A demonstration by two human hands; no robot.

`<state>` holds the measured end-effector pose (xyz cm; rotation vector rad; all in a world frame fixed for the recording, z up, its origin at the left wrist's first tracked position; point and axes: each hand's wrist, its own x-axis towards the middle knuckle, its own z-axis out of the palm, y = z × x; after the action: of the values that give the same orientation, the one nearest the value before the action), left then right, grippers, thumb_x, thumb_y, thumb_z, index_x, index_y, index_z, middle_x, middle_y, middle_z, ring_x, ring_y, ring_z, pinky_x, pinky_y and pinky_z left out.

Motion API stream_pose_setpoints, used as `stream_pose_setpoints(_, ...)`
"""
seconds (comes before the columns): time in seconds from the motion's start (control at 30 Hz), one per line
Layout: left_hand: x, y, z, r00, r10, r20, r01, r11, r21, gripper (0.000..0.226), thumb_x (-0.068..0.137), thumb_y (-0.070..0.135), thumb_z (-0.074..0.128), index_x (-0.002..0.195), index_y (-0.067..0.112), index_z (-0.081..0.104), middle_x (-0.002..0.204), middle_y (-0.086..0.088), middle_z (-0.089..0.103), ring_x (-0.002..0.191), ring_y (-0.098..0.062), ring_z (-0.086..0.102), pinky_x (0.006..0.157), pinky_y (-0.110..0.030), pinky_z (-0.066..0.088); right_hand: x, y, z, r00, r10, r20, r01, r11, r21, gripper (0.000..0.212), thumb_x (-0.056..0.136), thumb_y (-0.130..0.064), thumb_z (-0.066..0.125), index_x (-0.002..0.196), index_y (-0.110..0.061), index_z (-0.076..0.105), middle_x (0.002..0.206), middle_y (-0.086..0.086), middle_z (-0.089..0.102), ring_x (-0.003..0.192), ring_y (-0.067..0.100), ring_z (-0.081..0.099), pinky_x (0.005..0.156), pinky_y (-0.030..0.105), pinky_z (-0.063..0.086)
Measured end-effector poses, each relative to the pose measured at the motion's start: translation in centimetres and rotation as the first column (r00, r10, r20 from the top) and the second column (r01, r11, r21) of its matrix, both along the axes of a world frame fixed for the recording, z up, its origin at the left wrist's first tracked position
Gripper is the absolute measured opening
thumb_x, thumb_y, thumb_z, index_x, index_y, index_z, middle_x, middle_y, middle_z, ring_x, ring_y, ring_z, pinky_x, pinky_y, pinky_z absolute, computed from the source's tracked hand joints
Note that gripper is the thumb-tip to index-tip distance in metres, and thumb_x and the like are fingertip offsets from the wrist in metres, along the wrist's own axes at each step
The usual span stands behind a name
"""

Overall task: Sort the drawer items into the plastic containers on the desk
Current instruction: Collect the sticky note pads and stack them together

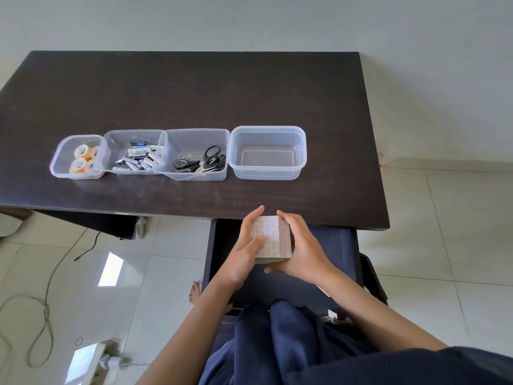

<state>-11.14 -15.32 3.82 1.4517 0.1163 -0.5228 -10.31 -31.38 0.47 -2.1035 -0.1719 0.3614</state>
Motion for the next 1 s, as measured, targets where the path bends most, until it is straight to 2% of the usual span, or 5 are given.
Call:
stream_pose_setpoints(0.23, 0.06, -0.11, 0.27, 1.0, -0.017, 0.008, 0.017, 1.0, 0.001, 0.056, 0.08, 0.023, 0.043, 0.13, 0.046, 0.032, 0.118, 0.005, 0.046, 0.102, -0.009, 0.052, 0.082, -0.026, 0.051, 0.03, 0.0, 0.44, 1.0, -0.026, 0.0, 0.026, 0.999, 0.032, 0.112, 0.041, -0.035, 0.095, 0.135, -0.027, 0.036, 0.129, -0.017, 0.041, 0.114, -0.002, 0.047, 0.092, 0.023, 0.048)
stream_pose_setpoints(0.43, -0.31, -0.23, 0.27, 0.999, -0.034, 0.036, 0.033, 0.999, 0.027, 0.056, 0.083, 0.025, 0.043, 0.132, 0.049, 0.029, 0.124, 0.004, 0.044, 0.108, -0.009, 0.05, 0.092, -0.03, 0.047, -0.01, -0.08, 0.61, 0.999, -0.031, -0.005, 0.032, 0.997, 0.076, 0.107, 0.044, -0.031, 0.096, 0.134, -0.027, 0.038, 0.128, -0.014, 0.044, 0.114, -0.001, 0.049, 0.091, 0.022, 0.05)
stream_pose_setpoints(0.67, -0.49, -0.2, 0.23, 0.999, -0.04, 0.017, 0.04, 0.999, 0.021, 0.059, 0.084, 0.026, 0.041, 0.136, 0.048, 0.023, 0.12, 0.007, 0.044, 0.101, -0.009, 0.052, 0.074, -0.023, 0.051, -0.07, 0.1, 0.86, 0.999, -0.045, -0.01, 0.046, 0.994, 0.096, 0.106, 0.046, -0.028, 0.095, 0.135, -0.027, 0.038, 0.128, -0.013, 0.045, 0.115, 0.0, 0.049, 0.09, 0.027, 0.053)
stream_pose_setpoints(0.87, -0.45, -0.22, 0.1, 0.999, -0.008, 0.051, 0.007, 1.0, 0.013, 0.057, 0.087, 0.026, 0.043, 0.135, 0.05, 0.023, 0.124, 0.003, 0.044, 0.101, -0.009, 0.052, 0.077, -0.025, 0.049, -0.19, 0.53, 0.64, 0.983, -0.104, -0.148, 0.13, 0.976, 0.177, 0.123, 0.051, -0.02, 0.094, 0.146, -0.039, 0.018, 0.14, -0.008, 0.041, 0.125, 0.011, 0.048, 0.085, 0.037, 0.058)
stream_pose_setpoints(1.0, -0.39, -0.32, 0.34, 0.998, -0.003, 0.061, 0.002, 1.0, 0.016, 0.057, 0.086, 0.025, 0.043, 0.133, 0.051, 0.026, 0.128, 0.001, 0.043, 0.105, -0.007, 0.051, 0.082, -0.023, 0.049, -0.38, 0.86, 0.7, 0.974, -0.097, -0.207, 0.143, 0.965, 0.221, 0.124, 0.06, -0.01, 0.089, 0.151, -0.032, 0.008, 0.14, -0.005, 0.043, 0.124, 0.012, 0.05, 0.08, 0.03, 0.059)
